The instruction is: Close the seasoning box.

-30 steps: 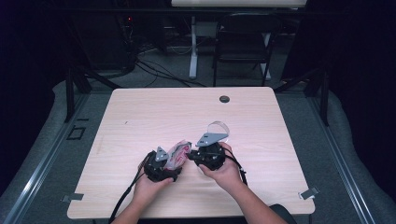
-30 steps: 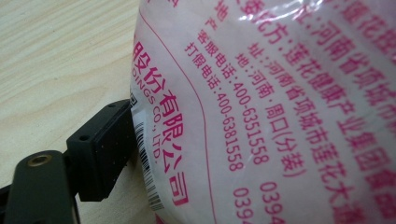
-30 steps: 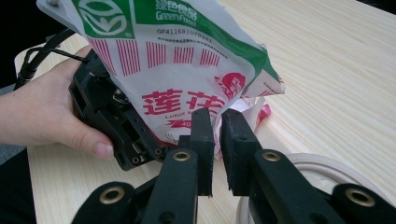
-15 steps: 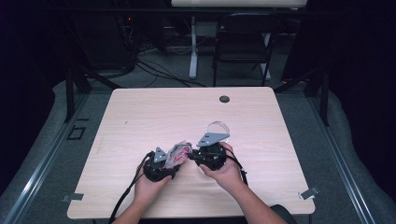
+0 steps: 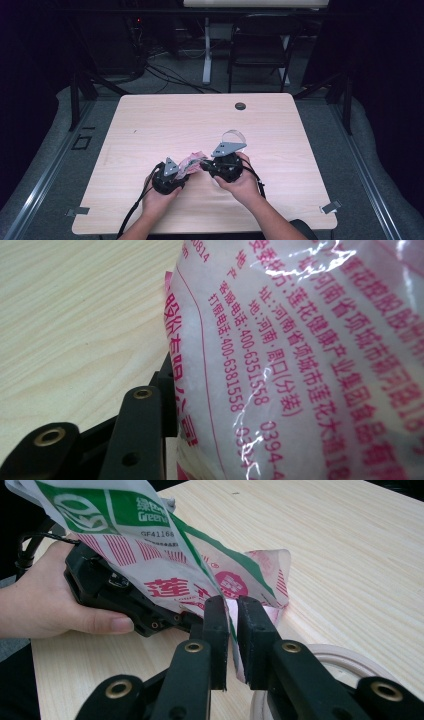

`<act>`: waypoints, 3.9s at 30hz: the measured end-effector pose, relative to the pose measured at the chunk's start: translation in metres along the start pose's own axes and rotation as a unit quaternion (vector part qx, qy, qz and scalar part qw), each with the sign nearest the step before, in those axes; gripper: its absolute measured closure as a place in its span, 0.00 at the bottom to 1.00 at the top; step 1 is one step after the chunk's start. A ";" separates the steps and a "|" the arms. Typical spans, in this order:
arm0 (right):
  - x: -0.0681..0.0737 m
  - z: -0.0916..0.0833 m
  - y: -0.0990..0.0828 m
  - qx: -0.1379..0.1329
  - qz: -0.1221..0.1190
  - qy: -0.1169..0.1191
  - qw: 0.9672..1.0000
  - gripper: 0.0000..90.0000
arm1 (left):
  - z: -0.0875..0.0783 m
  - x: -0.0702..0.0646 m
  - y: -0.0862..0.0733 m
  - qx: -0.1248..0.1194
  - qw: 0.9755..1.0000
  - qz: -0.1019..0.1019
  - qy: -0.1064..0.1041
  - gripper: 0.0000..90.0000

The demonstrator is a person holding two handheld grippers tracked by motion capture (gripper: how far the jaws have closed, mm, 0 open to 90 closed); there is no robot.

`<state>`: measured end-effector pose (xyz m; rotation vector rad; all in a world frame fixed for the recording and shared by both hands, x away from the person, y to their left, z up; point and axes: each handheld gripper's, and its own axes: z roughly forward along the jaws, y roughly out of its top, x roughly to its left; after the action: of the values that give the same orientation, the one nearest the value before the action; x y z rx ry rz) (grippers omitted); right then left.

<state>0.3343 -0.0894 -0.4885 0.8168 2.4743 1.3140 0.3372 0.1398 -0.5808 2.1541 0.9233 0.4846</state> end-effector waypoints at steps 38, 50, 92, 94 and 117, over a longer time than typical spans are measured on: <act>0.002 -0.022 0.008 -0.054 -0.060 -0.025 0.996 0.57 | -0.021 0.003 0.013 0.014 0.992 0.062 0.112 0.67; 0.007 -0.020 0.011 -0.052 -0.082 -0.023 0.995 0.54 | -0.021 -0.001 0.014 0.012 0.992 0.073 0.104 0.67; 0.005 -0.008 0.008 -0.032 -0.020 0.028 0.999 1.00 | -0.033 -0.008 0.016 -0.003 0.979 0.137 0.149 0.68; 0.005 -0.009 0.008 -0.034 -0.017 0.029 0.999 1.00 | -0.034 -0.008 0.017 -0.005 0.978 0.143 0.155 0.68; -0.009 -0.021 0.005 -0.043 0.034 0.039 0.998 1.00 | -0.037 -0.017 0.030 -0.011 0.959 0.204 0.194 0.69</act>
<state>0.3342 -0.1064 -0.4729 0.8518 2.4490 1.4920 0.3185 0.1310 -0.5342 2.2754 0.6579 1.1471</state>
